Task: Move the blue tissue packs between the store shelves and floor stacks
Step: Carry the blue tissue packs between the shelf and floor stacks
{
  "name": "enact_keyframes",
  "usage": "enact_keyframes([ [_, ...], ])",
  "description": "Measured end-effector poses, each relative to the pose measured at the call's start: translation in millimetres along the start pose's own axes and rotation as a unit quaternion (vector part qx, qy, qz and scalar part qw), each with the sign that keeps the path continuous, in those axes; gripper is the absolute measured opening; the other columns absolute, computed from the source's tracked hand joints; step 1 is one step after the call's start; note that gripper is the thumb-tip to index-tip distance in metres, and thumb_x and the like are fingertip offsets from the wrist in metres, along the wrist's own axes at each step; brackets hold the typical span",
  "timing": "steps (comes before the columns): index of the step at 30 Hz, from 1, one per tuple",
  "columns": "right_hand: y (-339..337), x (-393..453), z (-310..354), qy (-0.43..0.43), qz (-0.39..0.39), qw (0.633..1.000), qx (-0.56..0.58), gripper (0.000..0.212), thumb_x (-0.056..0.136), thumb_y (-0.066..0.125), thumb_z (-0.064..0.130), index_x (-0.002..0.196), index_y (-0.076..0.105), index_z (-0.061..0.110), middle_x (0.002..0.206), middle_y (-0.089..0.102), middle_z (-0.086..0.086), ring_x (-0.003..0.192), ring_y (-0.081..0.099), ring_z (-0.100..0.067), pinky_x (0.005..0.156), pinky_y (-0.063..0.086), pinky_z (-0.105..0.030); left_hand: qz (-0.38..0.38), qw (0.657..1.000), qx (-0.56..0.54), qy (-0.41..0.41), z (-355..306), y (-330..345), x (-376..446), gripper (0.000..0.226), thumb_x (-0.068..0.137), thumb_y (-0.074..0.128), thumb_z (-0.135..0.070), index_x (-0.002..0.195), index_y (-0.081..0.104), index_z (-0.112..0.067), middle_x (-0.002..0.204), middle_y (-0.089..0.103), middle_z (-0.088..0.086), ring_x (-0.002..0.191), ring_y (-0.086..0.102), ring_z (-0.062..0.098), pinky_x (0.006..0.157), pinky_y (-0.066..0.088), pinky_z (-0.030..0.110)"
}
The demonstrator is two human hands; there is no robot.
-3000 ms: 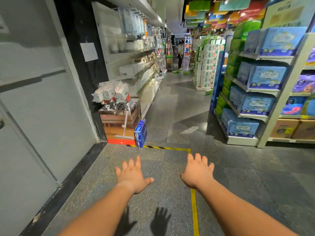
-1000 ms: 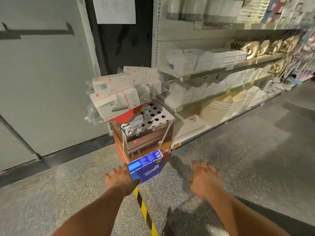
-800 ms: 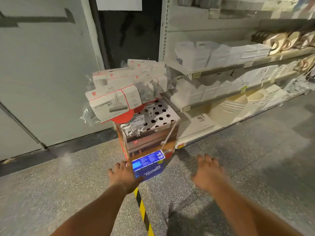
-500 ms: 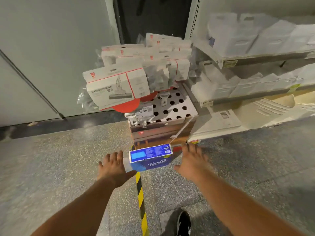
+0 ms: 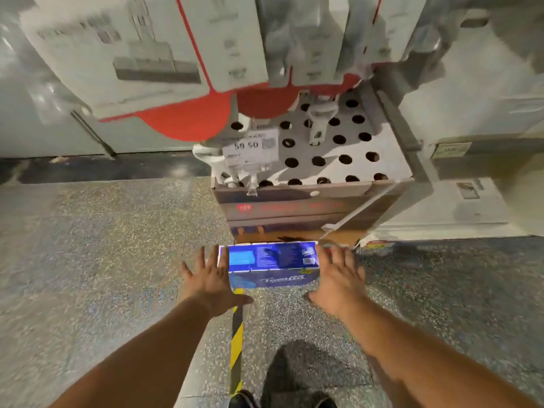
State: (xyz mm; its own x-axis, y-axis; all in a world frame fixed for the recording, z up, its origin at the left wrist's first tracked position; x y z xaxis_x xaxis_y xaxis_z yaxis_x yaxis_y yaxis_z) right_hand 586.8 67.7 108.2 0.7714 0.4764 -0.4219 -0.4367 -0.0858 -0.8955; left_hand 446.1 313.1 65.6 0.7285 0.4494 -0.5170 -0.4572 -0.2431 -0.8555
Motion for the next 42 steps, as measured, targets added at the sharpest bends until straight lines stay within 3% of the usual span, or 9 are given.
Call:
enact_keyframes([
  [4, 66.1, 67.7, -10.6, -0.018, -0.015, 1.000, -0.017, 0.126, 0.067, 0.078, 0.065, 0.158, 0.000, 0.027, 0.164, 0.007, -0.006, 0.149, 0.005, -0.033, 0.115, 0.021, -0.058, -0.003, 1.000, 0.012, -0.004, -2.0, 59.1, 74.4, 0.146, 0.048, 0.033, -0.107, 0.156, -0.020, -0.024, 0.167, -0.018, -0.001, 0.151, -0.022, 0.034, 0.114, 0.000, 0.073],
  [13, 187.9, 206.1, -31.3, -0.071, -0.007, 0.996, -0.050, 0.137, 0.060, 0.079, 0.070, 0.158, -0.008, 0.029, 0.166, -0.019, 0.000, 0.150, -0.025, -0.025, 0.116, -0.002, -0.066, -0.049, 0.997, 0.062, 0.017, -9.0, 166.3, 207.2, 0.159, 0.041, 0.046, -0.105, 0.152, -0.029, -0.018, 0.167, -0.021, 0.000, 0.150, -0.024, 0.034, 0.110, -0.003, 0.075],
  [16, 208.0, 222.0, -29.2, -0.066, -0.011, 0.997, -0.040, 0.142, 0.058, 0.083, 0.068, 0.157, -0.012, 0.030, 0.166, -0.018, 0.003, 0.150, -0.023, -0.022, 0.116, 0.006, -0.068, -0.094, 0.995, 0.030, 0.019, -8.5, 186.3, 218.7, 0.158, 0.041, 0.046, -0.105, 0.151, -0.031, -0.022, 0.168, -0.014, 0.001, 0.152, -0.018, 0.031, 0.111, -0.006, 0.073],
  [21, 209.0, 215.7, -26.4, -0.082, -0.037, 0.994, -0.063, 0.140, 0.060, 0.084, 0.066, 0.156, -0.010, 0.026, 0.161, 0.009, -0.002, 0.150, 0.000, -0.027, 0.114, 0.024, -0.064, -0.151, 0.988, 0.032, 0.023, -7.2, 181.6, 211.6, 0.144, 0.045, 0.053, -0.096, 0.157, -0.003, -0.024, 0.153, 0.025, 0.001, 0.142, 0.018, 0.032, 0.109, 0.015, 0.071],
  [25, 214.7, 220.7, -27.9, -0.096, -0.048, 0.993, -0.041, 0.132, 0.061, 0.084, 0.062, 0.155, -0.002, 0.027, 0.164, 0.002, 0.004, 0.151, -0.009, -0.025, 0.118, 0.019, -0.058, -0.137, 0.990, 0.017, 0.034, -4.7, 183.2, 220.3, 0.137, 0.046, 0.049, -0.095, 0.155, 0.003, -0.026, 0.160, 0.009, 0.000, 0.151, 0.000, 0.032, 0.112, 0.010, 0.071],
  [27, 214.5, 222.6, -27.1, -0.096, -0.058, 0.993, -0.038, 0.128, 0.061, 0.084, 0.058, 0.155, 0.003, 0.027, 0.162, 0.009, 0.006, 0.148, 0.003, -0.024, 0.115, 0.026, -0.052, -0.136, 0.990, 0.007, 0.036, -5.7, 181.5, 221.9, 0.132, 0.052, 0.054, -0.092, 0.155, 0.005, -0.024, 0.159, 0.014, 0.000, 0.150, 0.004, 0.030, 0.112, 0.015, 0.067],
  [30, 206.9, 210.3, -22.8, -0.104, -0.076, 0.991, -0.033, 0.120, 0.060, 0.085, 0.051, 0.153, 0.012, 0.027, 0.150, 0.028, 0.007, 0.133, 0.022, -0.020, 0.107, 0.037, -0.044, -0.168, 0.985, -0.019, 0.038, -10.0, 177.7, 204.5, 0.118, 0.054, 0.064, -0.081, 0.148, 0.017, -0.028, 0.140, 0.035, -0.003, 0.132, 0.027, 0.025, 0.109, 0.024, 0.060],
  [34, 166.2, 168.4, -8.1, -0.103, -0.079, 0.991, -0.038, 0.119, 0.059, 0.088, 0.047, 0.151, 0.015, 0.028, 0.146, 0.032, 0.008, 0.130, 0.025, -0.020, 0.101, 0.041, -0.043, -0.178, 0.981, -0.070, 0.036, 0.9, 147.2, 153.1, 0.107, 0.055, 0.070, -0.072, 0.143, 0.026, -0.032, 0.135, 0.039, -0.006, 0.126, 0.032, 0.024, 0.107, 0.027, 0.056],
  [42, -31.5, 30.2, 63.9, -0.149, -0.071, 0.985, -0.048, 0.121, 0.054, 0.088, 0.049, 0.150, 0.018, 0.028, 0.147, 0.033, 0.006, 0.134, 0.024, -0.024, 0.108, 0.037, -0.048, -0.196, 0.975, -0.105, 0.005, 53.2, -29.1, -36.1, 0.106, 0.046, 0.058, -0.082, 0.137, 0.030, -0.036, 0.128, 0.043, -0.008, 0.122, 0.034, 0.023, 0.106, 0.026, 0.056],
])
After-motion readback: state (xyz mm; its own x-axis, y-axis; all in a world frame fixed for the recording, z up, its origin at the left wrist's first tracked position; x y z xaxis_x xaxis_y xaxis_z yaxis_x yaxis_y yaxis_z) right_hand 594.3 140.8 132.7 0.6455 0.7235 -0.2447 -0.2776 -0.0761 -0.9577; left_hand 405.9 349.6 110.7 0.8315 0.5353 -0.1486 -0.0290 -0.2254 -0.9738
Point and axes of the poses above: each hand's wrist, its own x-axis towards the middle knuckle, its own y-axis out of the palm, z = x × y, the point moved 4 cm from there along x, towards the middle knuckle
